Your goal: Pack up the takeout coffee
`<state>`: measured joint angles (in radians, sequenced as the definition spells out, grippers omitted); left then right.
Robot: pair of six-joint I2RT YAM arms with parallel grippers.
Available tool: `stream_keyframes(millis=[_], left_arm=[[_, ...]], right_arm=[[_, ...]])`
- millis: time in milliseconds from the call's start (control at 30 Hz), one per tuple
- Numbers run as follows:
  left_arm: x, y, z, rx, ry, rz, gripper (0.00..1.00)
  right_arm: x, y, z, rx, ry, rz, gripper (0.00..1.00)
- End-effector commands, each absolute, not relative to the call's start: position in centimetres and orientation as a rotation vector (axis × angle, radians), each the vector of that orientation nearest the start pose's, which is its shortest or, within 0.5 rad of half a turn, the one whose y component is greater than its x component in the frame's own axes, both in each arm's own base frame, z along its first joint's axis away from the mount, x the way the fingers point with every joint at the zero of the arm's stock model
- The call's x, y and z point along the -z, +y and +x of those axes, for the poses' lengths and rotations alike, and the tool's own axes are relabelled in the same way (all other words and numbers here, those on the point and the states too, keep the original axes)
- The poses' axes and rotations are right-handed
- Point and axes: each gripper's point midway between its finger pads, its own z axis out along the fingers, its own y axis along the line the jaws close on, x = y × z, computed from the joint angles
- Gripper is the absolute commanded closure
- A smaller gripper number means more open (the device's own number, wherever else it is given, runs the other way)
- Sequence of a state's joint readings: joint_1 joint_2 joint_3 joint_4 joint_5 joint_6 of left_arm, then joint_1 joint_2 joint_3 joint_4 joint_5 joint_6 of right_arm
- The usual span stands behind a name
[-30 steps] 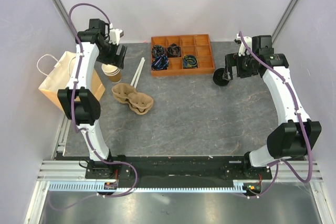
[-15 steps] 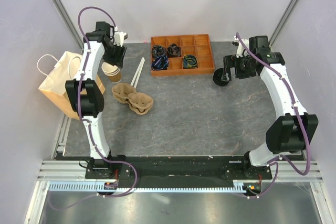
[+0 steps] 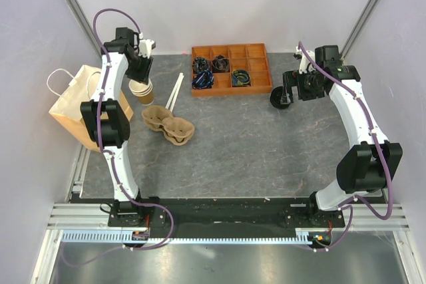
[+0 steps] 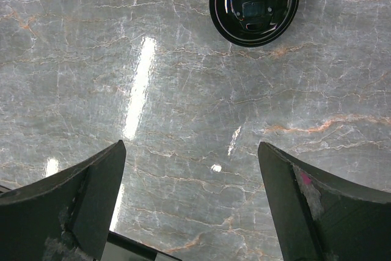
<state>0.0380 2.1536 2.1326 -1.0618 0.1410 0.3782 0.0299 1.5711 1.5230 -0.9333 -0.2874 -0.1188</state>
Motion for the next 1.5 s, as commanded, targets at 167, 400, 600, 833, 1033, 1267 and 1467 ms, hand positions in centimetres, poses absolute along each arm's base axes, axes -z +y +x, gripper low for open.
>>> stream_keyframes(millis=[167, 400, 600, 833, 1033, 1267, 1467], left_arm=[[-16.2, 0.3, 50.3, 0.104, 2.517, 0.532, 0.59], [-15.0, 0.2, 49.6, 0.118, 2.55, 0.548, 0.57], [-14.3, 0.4, 49.5, 0.118, 2.568, 0.544, 0.6], [-13.8, 0.3, 49.4, 0.121, 2.578, 0.553, 0.65], [-13.1, 0.3, 49.1, 0.131, 2.598, 0.552, 0.65], [-13.1, 0.2, 49.1, 0.134, 2.597, 0.555, 0.69], [-13.5, 0.3, 48.9, 0.123, 2.592, 0.561, 0.93]], right_arm=[[-21.3, 5.5, 37.5, -0.316, 2.466, -0.312, 0.02], [-21.2, 5.5, 37.5, -0.315, 2.47, -0.311, 0.02], [-21.1, 5.5, 37.5, -0.319, 2.472, -0.312, 0.02], [-21.1, 5.5, 37.4, -0.317, 2.472, -0.313, 0.02], [-20.9, 5.5, 37.4, -0.319, 2.476, -0.315, 0.02], [-21.0, 5.5, 37.5, -0.316, 2.473, -0.315, 0.02], [-20.9, 5.6, 37.5, -0.322, 2.477, -0.316, 0.02]])
